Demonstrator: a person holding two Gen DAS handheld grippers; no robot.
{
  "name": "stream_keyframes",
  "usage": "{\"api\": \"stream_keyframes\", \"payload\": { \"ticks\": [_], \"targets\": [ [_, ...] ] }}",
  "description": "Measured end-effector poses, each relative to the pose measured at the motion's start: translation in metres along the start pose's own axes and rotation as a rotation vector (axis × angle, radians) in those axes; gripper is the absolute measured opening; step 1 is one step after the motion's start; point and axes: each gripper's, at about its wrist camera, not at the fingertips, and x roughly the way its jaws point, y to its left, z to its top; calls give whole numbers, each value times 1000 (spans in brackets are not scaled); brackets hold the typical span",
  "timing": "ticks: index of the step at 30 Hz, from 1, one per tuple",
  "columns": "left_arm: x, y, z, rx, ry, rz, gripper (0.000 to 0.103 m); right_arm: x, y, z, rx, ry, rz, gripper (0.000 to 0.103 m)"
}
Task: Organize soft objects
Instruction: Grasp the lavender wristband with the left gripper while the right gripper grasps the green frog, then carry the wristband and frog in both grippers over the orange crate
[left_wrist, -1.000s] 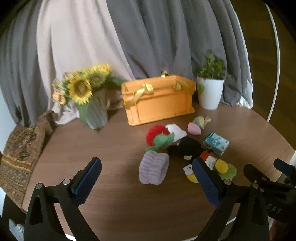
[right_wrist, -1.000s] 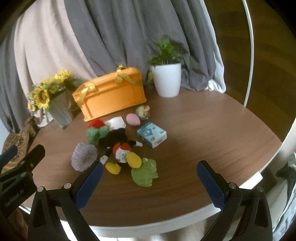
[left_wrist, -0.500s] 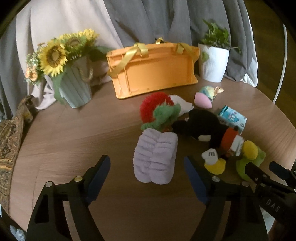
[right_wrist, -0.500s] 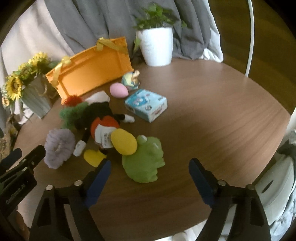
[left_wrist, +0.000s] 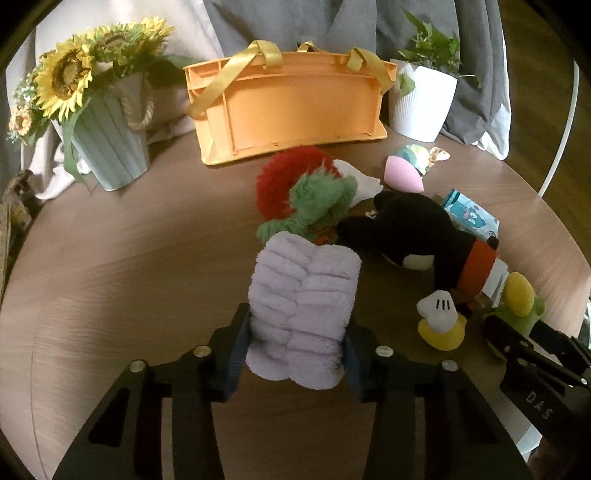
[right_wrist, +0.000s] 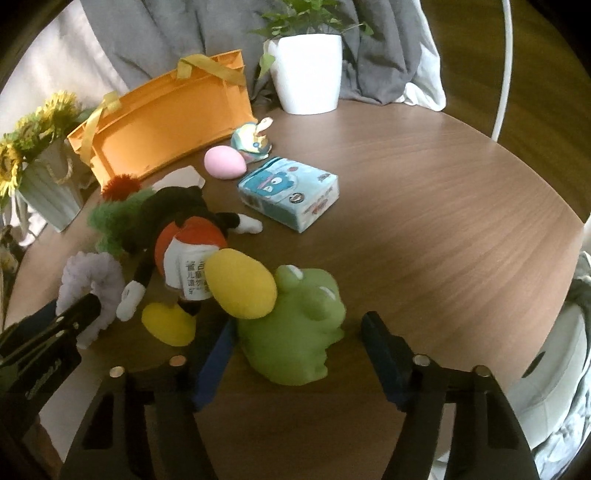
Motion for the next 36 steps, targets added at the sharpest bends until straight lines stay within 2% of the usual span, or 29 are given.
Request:
{"api": "stream_keyframes", "payload": {
  "ticks": [5,14,22,29,36],
  "targets": [
    [-4,-1,2,-3,-5,-20,37,-5,3,1,-11,-6,1,56],
    [-29,-5,3,6,-36,-91,35,-27,2,-1,1,7,-17,56],
    [-56,3,12,14,-91,-142,33,-63,11,6,1,-62,-15,56],
    [-78,8,23,4,-137,-133,33,-86,22,23,-14,-138,23,56],
    [-98,8,40,-26,-201,-77,33,-94,29,47,-70,-181,103,56]
  ]
}}
